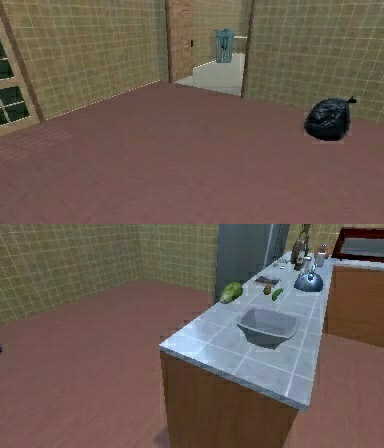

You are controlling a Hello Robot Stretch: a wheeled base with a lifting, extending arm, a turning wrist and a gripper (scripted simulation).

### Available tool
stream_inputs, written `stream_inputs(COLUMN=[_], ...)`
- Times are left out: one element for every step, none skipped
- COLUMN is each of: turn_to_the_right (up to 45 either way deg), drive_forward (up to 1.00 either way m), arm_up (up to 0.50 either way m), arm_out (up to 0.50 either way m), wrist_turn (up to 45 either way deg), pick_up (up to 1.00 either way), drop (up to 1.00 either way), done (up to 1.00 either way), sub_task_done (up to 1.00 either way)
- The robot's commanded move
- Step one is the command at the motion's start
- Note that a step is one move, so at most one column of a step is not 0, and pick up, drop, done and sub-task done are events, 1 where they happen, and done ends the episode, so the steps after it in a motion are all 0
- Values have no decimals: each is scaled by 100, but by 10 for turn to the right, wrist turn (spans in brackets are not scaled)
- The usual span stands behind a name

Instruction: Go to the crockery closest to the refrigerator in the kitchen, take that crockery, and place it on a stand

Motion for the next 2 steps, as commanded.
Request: stream_inputs(turn_to_the_right=[-90,-30], drive_forward=[0,0], arm_up=[0,0], arm_out=[0,0], wrist_turn=[0,0], pick_up=[0,0], drop=[0,0], done=[0,0], sub_task_done=[0,0])
